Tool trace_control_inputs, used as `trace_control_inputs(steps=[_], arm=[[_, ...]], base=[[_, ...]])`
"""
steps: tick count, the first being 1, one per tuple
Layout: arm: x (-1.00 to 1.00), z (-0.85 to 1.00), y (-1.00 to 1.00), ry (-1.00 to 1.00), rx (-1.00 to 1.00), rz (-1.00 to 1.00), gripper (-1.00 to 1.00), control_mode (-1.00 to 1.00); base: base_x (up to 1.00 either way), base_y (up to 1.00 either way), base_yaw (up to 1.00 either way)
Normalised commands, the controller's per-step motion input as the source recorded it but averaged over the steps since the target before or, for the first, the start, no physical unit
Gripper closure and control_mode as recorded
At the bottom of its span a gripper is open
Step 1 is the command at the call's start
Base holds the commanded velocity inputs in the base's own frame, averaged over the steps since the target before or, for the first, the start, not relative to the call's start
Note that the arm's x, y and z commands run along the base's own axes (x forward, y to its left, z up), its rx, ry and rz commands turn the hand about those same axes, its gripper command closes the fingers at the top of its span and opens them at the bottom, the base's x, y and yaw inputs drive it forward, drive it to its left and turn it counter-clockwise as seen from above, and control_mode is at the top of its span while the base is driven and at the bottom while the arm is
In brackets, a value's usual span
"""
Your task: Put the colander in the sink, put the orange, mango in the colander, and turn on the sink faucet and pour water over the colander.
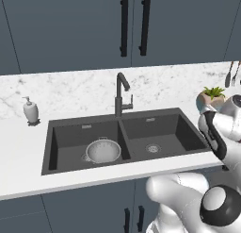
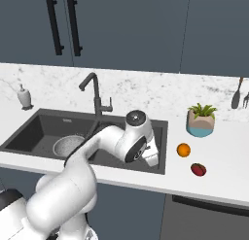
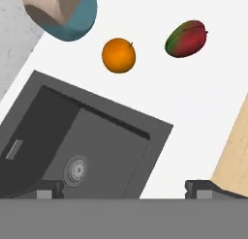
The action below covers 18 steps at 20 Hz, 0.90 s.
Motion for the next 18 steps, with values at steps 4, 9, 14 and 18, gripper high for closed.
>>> trace_control_inputs(steps=[4, 9, 14, 18], arm=[[0.48, 0.0, -0.69, 0.13, -0.14, 0.28, -1.0, -1.0], [0.42, 0.0, -0.57, 0.1, -0.2, 0.26, -1.0, -1.0], [0.23, -0.18, -0.34, 0.15, -0.22, 0.27, -1.0, -1.0], [0.14, -0.34, -0.34, 0.13, -0.1, 0.3, -1.0, -1.0]], base=[[0.0, 0.0, 0.0], [0.0, 0.0, 0.0], [0.0, 0.0, 0.0], [0.0, 0.0, 0.0]])
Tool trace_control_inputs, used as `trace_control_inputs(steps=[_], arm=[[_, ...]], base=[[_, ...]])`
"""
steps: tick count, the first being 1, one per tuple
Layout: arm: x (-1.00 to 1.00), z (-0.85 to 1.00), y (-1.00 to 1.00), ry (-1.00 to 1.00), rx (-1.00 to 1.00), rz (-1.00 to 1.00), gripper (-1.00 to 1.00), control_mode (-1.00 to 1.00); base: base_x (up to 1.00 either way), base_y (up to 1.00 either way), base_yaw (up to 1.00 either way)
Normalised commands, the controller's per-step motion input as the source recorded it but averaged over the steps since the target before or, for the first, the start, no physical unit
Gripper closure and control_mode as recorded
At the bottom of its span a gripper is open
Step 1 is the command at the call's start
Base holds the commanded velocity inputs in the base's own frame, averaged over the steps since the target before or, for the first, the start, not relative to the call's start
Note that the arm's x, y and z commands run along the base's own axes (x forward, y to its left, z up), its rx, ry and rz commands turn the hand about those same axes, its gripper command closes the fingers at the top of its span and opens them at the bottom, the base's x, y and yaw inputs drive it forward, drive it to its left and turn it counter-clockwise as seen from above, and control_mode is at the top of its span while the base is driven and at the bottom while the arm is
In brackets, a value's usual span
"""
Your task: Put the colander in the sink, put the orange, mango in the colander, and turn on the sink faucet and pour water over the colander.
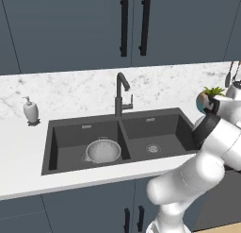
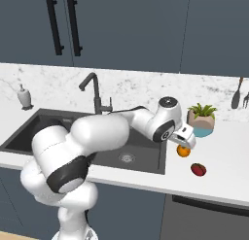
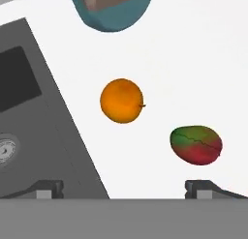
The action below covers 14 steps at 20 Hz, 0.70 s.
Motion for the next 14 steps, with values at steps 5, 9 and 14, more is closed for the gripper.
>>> trace_control_inputs(steps=[5, 9, 14], arm=[[0.13, -0.36, -0.25, 0.06, -0.01, 0.31, -1.0, -1.0], [0.22, -0.35, -0.23, 0.0, 0.0, 0.33, -1.0, -1.0], [0.29, -0.32, -0.17, 0.0, -0.03, 0.3, -1.0, -1.0]], base=[[0.0, 0.0, 0.0], [0.0, 0.0, 0.0], [0.0, 0.0, 0.0]])
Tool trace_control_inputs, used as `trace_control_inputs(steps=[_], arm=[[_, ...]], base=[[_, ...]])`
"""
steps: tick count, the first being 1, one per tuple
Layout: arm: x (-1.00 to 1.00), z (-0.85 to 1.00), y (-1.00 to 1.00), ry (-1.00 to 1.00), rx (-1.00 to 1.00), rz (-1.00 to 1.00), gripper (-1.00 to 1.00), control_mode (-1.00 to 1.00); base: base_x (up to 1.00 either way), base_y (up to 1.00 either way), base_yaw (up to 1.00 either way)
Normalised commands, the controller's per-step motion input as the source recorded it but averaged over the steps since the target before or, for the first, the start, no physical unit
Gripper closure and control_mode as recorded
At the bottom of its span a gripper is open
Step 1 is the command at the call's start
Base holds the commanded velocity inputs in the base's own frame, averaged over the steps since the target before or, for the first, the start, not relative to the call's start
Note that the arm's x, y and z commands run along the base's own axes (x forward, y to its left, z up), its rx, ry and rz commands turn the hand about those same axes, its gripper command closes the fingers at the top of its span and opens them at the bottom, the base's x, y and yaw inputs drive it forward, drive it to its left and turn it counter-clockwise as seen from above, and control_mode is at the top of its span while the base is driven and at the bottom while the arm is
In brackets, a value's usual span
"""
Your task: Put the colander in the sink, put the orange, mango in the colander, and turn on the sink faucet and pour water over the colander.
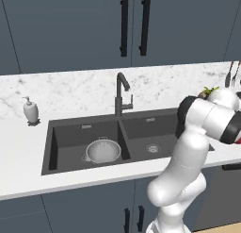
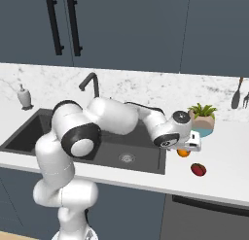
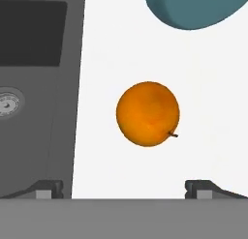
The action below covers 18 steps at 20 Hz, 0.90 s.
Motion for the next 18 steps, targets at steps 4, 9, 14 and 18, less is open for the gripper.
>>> trace_control_inputs(steps=[4, 9, 14, 18], arm=[[0.37, -0.28, -0.1, 0.0, -0.06, 0.25, -1.0, -1.0], [0.3, -0.19, -0.27, 0.03, -0.08, 0.18, -1.0, -1.0], [0.24, -0.2, -0.27, 0.03, -0.11, 0.16, -1.0, -1.0], [0.33, -0.15, -0.1, 0.03, -0.08, 0.15, -1.0, -1.0]], base=[[0.0, 0.0, 0.0], [0.0, 0.0, 0.0], [0.0, 0.0, 0.0], [0.0, 0.0, 0.0]])
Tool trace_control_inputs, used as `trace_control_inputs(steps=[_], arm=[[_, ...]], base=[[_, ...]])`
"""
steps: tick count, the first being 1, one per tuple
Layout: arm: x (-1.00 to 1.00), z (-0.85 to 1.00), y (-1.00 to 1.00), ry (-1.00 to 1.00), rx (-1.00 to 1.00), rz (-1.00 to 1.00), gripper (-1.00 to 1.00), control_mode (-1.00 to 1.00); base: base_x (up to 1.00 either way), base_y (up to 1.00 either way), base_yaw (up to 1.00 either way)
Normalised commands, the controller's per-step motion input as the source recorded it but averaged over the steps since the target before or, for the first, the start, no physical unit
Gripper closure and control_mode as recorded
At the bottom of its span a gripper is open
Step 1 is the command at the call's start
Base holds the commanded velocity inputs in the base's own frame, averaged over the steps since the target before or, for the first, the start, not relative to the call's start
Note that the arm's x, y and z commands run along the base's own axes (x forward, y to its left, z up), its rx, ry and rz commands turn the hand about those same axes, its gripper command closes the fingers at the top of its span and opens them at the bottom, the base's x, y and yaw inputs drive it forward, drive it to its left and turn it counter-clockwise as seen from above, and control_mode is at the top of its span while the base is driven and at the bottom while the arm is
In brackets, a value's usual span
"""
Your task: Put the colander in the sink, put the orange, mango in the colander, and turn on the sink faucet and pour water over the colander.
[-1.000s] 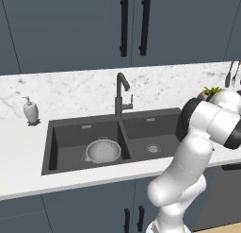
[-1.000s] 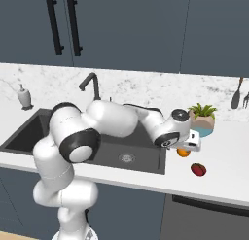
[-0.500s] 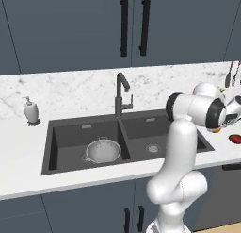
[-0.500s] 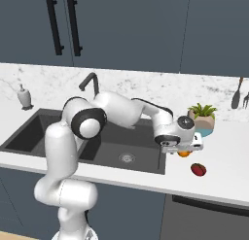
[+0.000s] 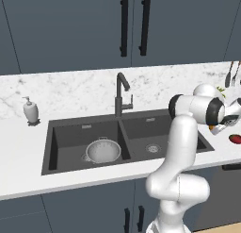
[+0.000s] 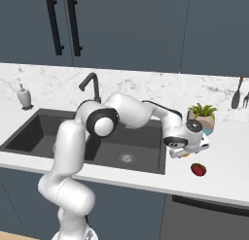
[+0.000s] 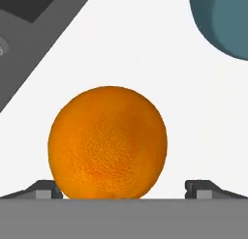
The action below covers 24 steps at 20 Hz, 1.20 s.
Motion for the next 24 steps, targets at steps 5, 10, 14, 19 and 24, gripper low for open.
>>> trace_control_inputs(steps=[5, 10, 14, 19, 24], arm=[[0.4, -0.14, 0.0, 0.06, -0.04, 0.16, -1.0, -1.0], [0.38, -0.15, 0.0, 0.09, -0.04, 0.14, -1.0, -1.0], [0.29, -0.11, 0.0, 0.09, -0.05, 0.12, -1.0, -1.0], [0.17, -0.18, 0.03, 0.12, -0.01, 0.11, -1.0, -1.0], [0.13, -0.16, 0.2, 0.11, 0.0, 0.12, -1.0, -1.0]], base=[[0.0, 0.0, 0.0], [0.0, 0.0, 0.0], [0.0, 0.0, 0.0], [0.0, 0.0, 0.0], [0.0, 0.0, 0.0]])
